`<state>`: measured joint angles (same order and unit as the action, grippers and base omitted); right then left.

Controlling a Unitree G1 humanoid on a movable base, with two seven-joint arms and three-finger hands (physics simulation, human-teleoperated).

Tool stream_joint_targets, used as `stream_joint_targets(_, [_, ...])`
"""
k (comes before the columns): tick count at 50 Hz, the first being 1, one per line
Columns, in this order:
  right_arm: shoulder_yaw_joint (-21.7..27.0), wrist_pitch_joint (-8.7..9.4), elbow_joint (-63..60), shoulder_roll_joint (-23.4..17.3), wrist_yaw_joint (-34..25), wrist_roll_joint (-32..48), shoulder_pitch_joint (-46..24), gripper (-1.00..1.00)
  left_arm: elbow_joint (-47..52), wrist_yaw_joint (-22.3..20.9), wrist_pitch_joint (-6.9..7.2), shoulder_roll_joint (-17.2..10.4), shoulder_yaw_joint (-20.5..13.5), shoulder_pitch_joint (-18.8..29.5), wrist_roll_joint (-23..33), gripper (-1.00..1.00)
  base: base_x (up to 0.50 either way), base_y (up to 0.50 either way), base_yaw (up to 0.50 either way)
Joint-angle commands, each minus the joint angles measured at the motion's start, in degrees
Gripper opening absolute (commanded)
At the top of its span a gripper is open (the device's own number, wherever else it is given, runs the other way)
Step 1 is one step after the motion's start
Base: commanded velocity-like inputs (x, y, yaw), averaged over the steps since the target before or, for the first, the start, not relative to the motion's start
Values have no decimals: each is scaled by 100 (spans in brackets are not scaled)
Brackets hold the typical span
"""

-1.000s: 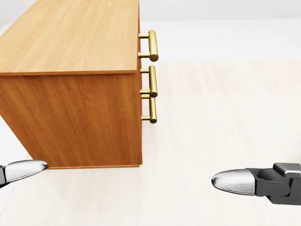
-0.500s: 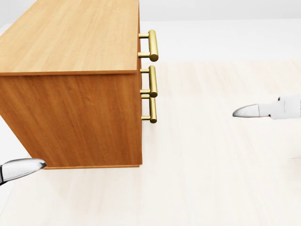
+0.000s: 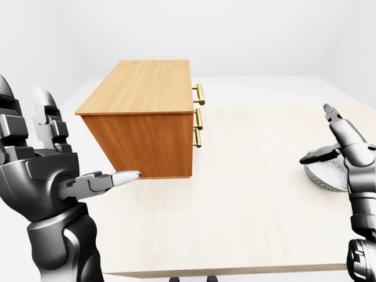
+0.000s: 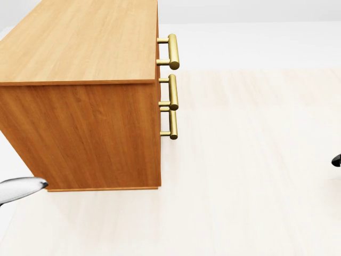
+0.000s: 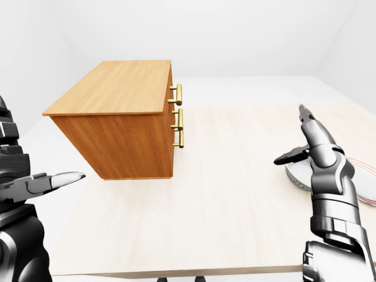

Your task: Put the bowl on top of the cabinet.

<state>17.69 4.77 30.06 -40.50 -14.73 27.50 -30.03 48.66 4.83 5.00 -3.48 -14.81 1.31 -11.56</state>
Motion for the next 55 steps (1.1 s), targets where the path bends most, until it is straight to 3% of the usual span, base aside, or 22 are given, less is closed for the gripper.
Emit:
stream_joint_targets(1, [-335, -330, 2620, -690, 137, 673, -431, 100, -60, 7, 0, -4, 1, 1, -6, 100, 0, 0, 0])
stream_joint_targets(7, [-645, -417, 3308, -872, 155, 1024, -647, 100, -17, 18, 0, -15, 4, 6, 10, 100, 0, 0, 0])
stream_joint_targets(14, [-890, -360, 3911, -871, 49, 1343, -781, 100, -83, -2, 0, -6, -10, 4, 30, 100, 0, 0, 0])
stream_joint_targets(33, [-948, -282, 4182, -912, -81, 1388, -851, 100, -83, -4, 0, 14, 48, -32, 77, 100, 0, 0, 0])
stream_joint_targets(41, [-997, -104, 4275, -969, -181, 1496, -1051, 100, -75, -8, 0, 22, 50, -38, 86, 100, 0, 0, 0])
stream_joint_targets(55, [-993, -85, 4370, -866, -106, 1448, -936, 100, -138, -14, 0, 26, 68, -34, 104, 100, 0, 0, 0])
